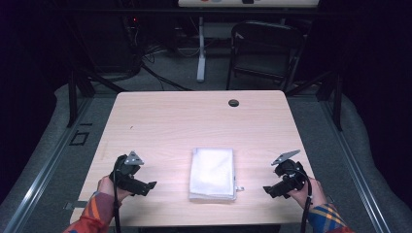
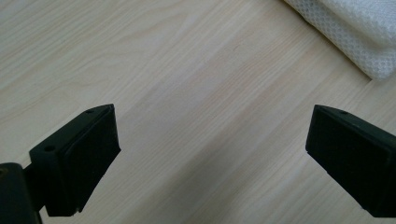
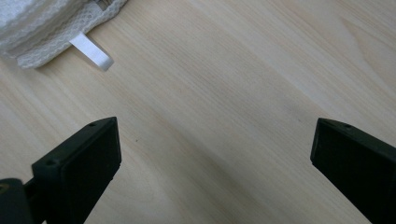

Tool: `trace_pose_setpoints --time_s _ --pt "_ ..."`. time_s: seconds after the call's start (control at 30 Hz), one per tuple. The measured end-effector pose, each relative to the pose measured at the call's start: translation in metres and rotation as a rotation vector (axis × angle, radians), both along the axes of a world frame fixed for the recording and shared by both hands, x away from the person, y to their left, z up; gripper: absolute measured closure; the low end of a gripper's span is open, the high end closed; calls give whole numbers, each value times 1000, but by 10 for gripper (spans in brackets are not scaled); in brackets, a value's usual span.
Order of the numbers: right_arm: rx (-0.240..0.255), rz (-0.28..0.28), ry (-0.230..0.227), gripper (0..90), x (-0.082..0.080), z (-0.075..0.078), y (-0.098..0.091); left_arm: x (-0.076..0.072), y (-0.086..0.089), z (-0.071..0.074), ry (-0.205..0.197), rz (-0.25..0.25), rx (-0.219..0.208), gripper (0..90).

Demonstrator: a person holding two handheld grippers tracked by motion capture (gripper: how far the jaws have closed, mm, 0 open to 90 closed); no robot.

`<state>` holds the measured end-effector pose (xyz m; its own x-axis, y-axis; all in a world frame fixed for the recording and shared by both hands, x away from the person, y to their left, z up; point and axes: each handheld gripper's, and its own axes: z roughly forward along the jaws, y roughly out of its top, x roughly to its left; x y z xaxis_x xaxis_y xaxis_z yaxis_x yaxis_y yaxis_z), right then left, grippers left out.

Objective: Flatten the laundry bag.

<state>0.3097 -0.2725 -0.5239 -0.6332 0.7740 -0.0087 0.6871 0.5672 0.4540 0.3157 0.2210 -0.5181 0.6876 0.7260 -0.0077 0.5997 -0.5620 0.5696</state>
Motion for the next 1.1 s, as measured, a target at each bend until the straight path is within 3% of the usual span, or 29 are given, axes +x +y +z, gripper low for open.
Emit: trace_pose_setpoints --time_s 0.07,0.3,0.37,0.5,0.63,0.77,0.9,1.1 --pt "-19 5 6 14 0 0 0 1 -1 0 3 -6 -4 28" --pt "9 32 8 30 2 2 3 2 -2 -2 12 -14 -19 24" --pt "10 23 -2 30 3 1 5 2 -2 -2 12 -14 -19 23" --pt "-8 70 33 52 6 3 9 -1 -3 0 -1 -26 -17 13" --pt "2 72 18 64 6 7 11 -4 -4 0 -5 -24 -30 3" --pt "13 73 14 94 6 9 15 -3 -8 2 3 -64 -26 2" --pt "19 63 23 106 5 8 15 -4 -22 7 -15 -105 -61 3" --pt "8 75 12 120 1 8 15 -9 -41 11 -28 -167 -49 3"
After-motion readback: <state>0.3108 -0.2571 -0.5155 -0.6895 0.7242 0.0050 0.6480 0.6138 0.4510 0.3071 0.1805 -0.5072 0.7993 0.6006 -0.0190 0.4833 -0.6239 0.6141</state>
